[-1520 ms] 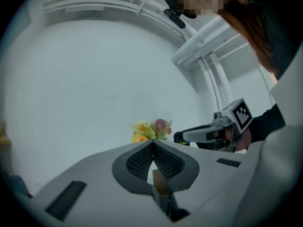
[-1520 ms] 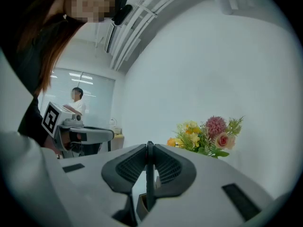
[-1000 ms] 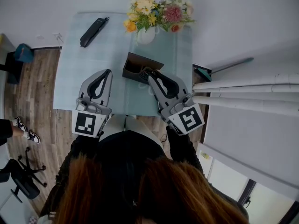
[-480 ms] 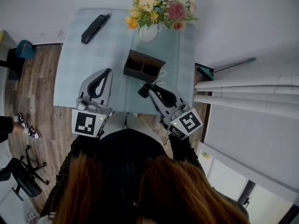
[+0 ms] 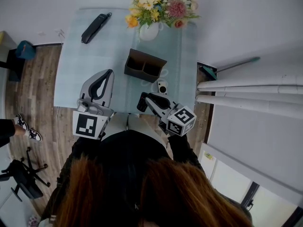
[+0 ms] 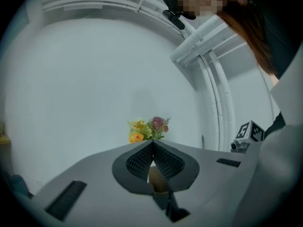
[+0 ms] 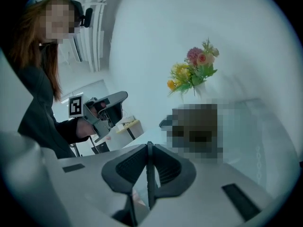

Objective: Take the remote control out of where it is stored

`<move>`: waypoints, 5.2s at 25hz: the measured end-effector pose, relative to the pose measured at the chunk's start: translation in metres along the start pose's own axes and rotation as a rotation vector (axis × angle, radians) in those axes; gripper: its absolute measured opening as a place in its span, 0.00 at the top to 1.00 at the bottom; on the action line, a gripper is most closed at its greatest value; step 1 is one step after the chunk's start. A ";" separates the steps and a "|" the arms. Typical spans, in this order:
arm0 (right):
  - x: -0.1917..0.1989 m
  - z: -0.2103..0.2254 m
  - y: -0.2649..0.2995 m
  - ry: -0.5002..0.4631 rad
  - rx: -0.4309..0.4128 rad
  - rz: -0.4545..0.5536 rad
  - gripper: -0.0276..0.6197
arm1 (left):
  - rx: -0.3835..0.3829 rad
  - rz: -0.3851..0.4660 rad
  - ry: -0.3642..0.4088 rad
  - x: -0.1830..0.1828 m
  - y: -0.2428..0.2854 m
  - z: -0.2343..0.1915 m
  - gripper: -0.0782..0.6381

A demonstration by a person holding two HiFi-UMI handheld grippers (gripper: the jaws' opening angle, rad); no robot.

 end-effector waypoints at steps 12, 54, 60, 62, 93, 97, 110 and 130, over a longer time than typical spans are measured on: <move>0.029 0.026 0.028 0.133 -0.049 -0.110 0.86 | 0.005 -0.009 0.025 0.000 -0.001 0.004 0.88; 0.046 0.064 0.080 -0.146 0.375 -0.371 0.78 | 0.029 -0.024 0.017 0.004 0.007 0.009 0.88; 0.047 0.064 0.082 -0.192 0.397 -0.388 0.77 | 0.031 -0.024 0.015 0.005 0.007 0.008 0.88; 0.047 0.063 0.081 -0.217 0.411 -0.390 0.77 | 0.034 -0.023 0.016 0.005 0.008 0.008 0.88; -0.032 0.031 0.062 -0.214 0.409 -0.050 0.93 | 0.055 -0.001 0.005 0.002 0.013 0.004 0.88; -0.056 0.022 0.053 -0.238 0.411 0.085 0.93 | 0.057 -0.002 0.000 0.003 0.015 0.003 0.88; -0.100 -0.008 0.014 -0.325 0.421 0.436 0.94 | 0.061 0.005 0.000 0.002 0.021 0.002 0.88; -0.111 -0.025 -0.017 -0.317 0.395 0.488 0.94 | 0.055 0.012 0.005 0.000 0.024 0.003 0.88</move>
Point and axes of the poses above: the fingertips, and each gripper's own axes: y forward along the fingers, z to its right, x out of its underside, the point moved 9 cm from there along -y, backward along the fingers, and after that the axes turned 14 degrees about x, right-handed, at the moved point
